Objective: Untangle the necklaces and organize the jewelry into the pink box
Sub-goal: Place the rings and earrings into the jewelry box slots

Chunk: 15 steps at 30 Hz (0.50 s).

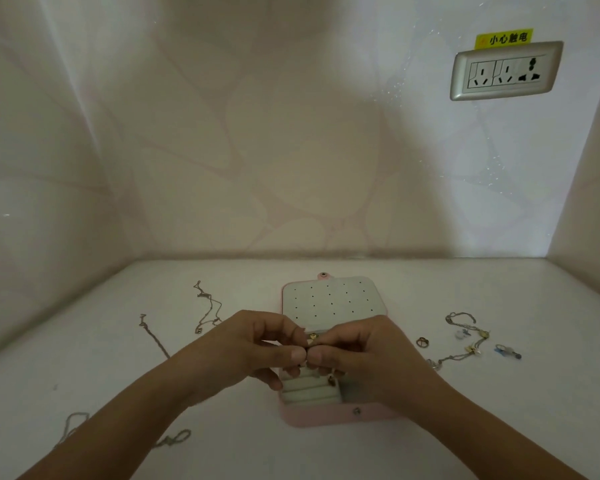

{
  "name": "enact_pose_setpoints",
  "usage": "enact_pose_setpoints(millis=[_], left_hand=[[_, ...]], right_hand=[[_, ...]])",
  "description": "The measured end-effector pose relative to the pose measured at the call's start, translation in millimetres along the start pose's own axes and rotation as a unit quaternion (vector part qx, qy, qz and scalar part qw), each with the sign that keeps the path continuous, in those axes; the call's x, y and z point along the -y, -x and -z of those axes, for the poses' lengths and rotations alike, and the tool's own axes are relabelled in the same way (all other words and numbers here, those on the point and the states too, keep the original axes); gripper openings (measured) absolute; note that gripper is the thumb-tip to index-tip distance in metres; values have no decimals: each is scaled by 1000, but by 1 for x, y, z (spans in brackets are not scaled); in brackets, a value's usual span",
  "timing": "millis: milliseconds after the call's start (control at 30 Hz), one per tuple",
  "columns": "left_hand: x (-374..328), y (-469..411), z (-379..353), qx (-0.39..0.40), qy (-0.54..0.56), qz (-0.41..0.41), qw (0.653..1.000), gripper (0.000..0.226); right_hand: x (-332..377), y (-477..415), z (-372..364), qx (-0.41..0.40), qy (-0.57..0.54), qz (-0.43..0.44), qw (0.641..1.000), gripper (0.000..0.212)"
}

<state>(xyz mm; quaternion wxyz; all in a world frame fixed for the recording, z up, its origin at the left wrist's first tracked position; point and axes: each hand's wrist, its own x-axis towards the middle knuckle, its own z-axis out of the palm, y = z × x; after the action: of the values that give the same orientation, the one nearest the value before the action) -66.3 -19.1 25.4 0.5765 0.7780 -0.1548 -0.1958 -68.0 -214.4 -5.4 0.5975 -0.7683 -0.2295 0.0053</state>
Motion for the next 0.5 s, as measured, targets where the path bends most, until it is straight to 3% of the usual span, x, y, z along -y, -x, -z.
enact_pose_setpoints(millis=[100,267,500], left_hand=[[6,-1,-6,-24,54,14,998,11],[6,-2,-12,-76,134,17,988,20],[3,-3,-17,-142,63,-39,987,12]], right_hand=[[-2,0,1,-61,47,5,997,16],[0,2,3,-59,64,33,996,15],[-7,4,-4,-94,133,58,985,17]])
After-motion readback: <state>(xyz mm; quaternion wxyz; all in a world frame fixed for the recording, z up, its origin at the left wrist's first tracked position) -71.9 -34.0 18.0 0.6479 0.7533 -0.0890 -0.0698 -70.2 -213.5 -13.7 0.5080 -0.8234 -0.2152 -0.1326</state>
